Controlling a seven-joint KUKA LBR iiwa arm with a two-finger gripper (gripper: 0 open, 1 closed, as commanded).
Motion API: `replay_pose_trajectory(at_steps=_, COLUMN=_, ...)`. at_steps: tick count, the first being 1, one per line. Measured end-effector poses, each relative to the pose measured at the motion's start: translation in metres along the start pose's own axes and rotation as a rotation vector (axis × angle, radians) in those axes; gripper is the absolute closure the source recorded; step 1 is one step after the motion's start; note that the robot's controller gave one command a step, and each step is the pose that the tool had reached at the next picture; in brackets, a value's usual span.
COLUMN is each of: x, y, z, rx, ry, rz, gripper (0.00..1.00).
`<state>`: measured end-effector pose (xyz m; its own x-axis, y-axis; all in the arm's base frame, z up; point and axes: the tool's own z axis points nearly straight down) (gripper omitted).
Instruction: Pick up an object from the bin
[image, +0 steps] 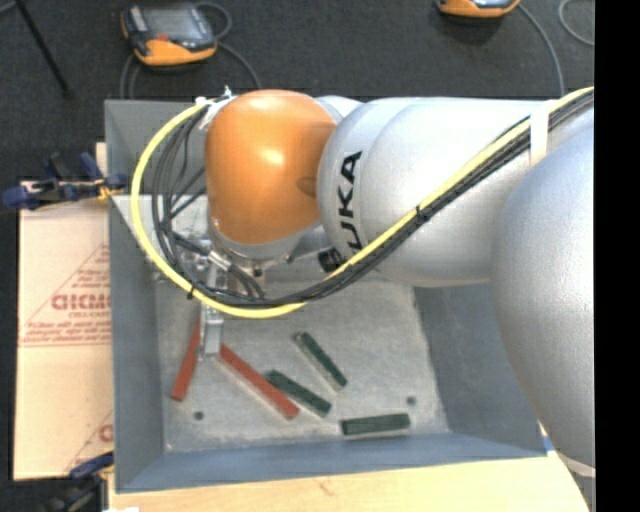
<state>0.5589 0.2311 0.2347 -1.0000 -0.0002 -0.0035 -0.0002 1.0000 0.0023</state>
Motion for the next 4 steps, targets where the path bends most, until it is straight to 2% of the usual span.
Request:
replay_pose_trajectory(at_steps=1, x=0.045, y=-0.004, z=0.062, rx=-0.001, ry=-0.002, rz=0.026, gripper=0.00)
replay_pose_trajectory(at_steps=2, x=0.021, y=-0.004, z=0.133, rx=-0.001, ry=-0.005, rz=-0.053, gripper=0.00)
replay_pose_trajectory(at_steps=3, x=0.023, y=-0.006, z=0.139, rx=0.002, ry=0.002, rz=-0.112, gripper=0.00)
replay_pose_trajectory(at_steps=4, x=0.014, y=-0.026, z=0.163, rx=-0.001, ry=0.001, rz=-0.621, gripper=1.00)
